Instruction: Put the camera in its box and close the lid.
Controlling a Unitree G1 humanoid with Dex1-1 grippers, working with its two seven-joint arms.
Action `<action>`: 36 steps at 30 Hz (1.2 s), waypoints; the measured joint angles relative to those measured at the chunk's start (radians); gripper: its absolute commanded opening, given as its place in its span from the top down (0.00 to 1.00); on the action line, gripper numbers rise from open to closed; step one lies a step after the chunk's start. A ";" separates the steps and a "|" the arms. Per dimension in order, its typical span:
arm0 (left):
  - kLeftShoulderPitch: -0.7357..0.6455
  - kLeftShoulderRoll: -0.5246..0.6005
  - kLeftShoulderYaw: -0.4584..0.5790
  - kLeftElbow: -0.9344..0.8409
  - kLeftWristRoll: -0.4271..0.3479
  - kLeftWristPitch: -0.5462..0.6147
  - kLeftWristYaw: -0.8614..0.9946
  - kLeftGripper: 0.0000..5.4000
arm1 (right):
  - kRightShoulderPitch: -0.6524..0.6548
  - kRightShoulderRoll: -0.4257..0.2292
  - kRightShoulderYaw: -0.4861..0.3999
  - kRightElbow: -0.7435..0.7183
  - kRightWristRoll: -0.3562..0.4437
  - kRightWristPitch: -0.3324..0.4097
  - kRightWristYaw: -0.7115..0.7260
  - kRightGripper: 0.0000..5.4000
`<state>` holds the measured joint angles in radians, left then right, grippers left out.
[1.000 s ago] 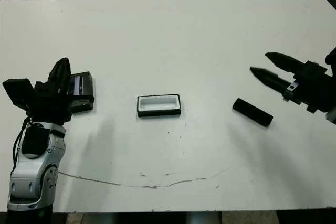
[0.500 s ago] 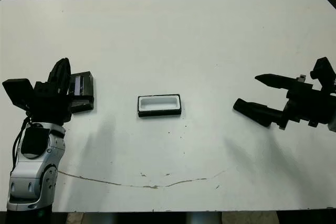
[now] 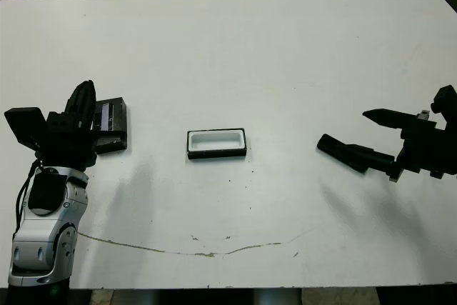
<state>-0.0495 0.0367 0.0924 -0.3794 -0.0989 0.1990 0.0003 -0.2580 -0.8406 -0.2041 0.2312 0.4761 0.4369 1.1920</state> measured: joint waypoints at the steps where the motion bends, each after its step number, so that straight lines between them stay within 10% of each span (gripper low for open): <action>1: 0.000 0.000 0.001 0.000 0.000 0.000 0.000 1.00 | 0.000 -0.001 0.000 0.004 -0.003 0.002 0.000 0.00; 36: 0.000 0.022 0.025 0.001 -0.002 0.002 -0.022 1.00 | 0.105 0.008 0.037 -0.020 -0.054 0.030 -0.065 0.00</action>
<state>-0.0494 0.0591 0.1176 -0.3788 -0.1013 0.2010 -0.0213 -0.1531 -0.8330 -0.1674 0.2108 0.4222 0.4668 1.1272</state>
